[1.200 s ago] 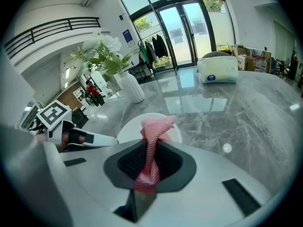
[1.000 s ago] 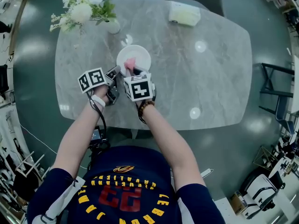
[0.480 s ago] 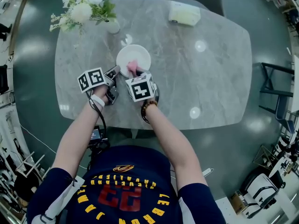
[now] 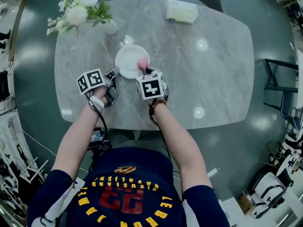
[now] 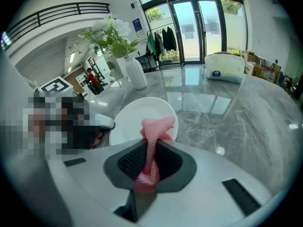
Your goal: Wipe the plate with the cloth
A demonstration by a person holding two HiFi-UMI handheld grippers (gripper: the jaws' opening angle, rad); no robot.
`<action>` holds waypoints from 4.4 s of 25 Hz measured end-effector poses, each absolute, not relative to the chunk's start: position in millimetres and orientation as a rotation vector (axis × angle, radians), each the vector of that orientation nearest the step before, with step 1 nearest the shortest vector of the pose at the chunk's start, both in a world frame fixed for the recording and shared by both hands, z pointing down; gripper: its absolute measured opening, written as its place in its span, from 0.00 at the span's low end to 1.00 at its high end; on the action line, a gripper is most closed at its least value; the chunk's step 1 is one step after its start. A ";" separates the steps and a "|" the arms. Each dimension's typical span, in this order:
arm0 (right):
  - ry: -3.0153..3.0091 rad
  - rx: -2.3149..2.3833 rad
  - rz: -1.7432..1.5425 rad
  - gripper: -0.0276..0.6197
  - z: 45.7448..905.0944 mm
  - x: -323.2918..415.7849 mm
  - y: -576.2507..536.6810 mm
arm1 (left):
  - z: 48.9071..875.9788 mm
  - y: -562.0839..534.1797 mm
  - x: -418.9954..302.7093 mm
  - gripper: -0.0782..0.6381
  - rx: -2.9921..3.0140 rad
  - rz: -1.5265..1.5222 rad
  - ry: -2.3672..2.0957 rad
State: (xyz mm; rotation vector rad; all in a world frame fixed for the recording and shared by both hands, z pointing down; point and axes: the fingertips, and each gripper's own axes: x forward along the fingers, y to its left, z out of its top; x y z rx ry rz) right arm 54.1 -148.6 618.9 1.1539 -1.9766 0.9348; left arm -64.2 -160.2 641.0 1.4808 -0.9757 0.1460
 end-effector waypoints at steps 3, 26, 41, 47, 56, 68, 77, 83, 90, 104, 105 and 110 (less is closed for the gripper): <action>-1.965 1.175 0.935 0.10 617.5 63.1 -149.1 | 641.1 -159.5 -63.3 0.13 1.480 0.153 -0.980; -2.017 1.012 0.925 0.10 628.5 0.2 -117.5 | 641.2 -159.2 -63.3 0.14 1.471 0.128 -1.002; -1.940 1.180 0.953 0.10 628.1 66.2 -125.8 | 641.4 -159.3 -65.6 0.14 1.483 0.138 -1.010; -2.018 1.264 0.992 0.10 610.3 68.1 -132.3 | 627.6 -163.6 -61.0 0.31 1.556 0.159 -1.032; -2.069 1.355 1.023 0.10 571.1 83.2 -128.5 | 592.7 -151.7 -85.2 0.33 1.543 0.064 -0.997; -2.245 1.373 0.998 0.10 488.2 73.2 -101.6 | 408.4 -136.1 -101.8 0.33 1.739 -0.347 -0.874; -2.483 1.340 0.988 0.10 397.9 58.5 -78.6 | 329.3 -101.9 -97.8 0.33 2.008 -0.347 -0.908; -2.662 1.314 0.876 0.10 336.1 34.2 -66.3 | 293.3 -82.9 -90.5 0.32 2.279 -0.187 -1.038; -2.799 1.251 0.676 0.10 301.7 16.7 -53.8 | 276.6 -75.5 -74.3 0.30 2.388 -0.154 -1.055; -2.804 1.276 0.673 0.10 301.3 35.8 -68.5 | 289.8 -88.9 -55.2 0.30 2.435 -0.030 -1.089; -2.805 1.275 0.671 0.10 301.7 35.7 -68.1 | 291.0 -88.8 -55.0 0.30 2.436 -0.026 -1.090; -2.806 1.272 0.672 0.10 301.4 35.6 -63.9 | 292.1 -85.3 -53.4 0.30 2.443 -0.009 -1.096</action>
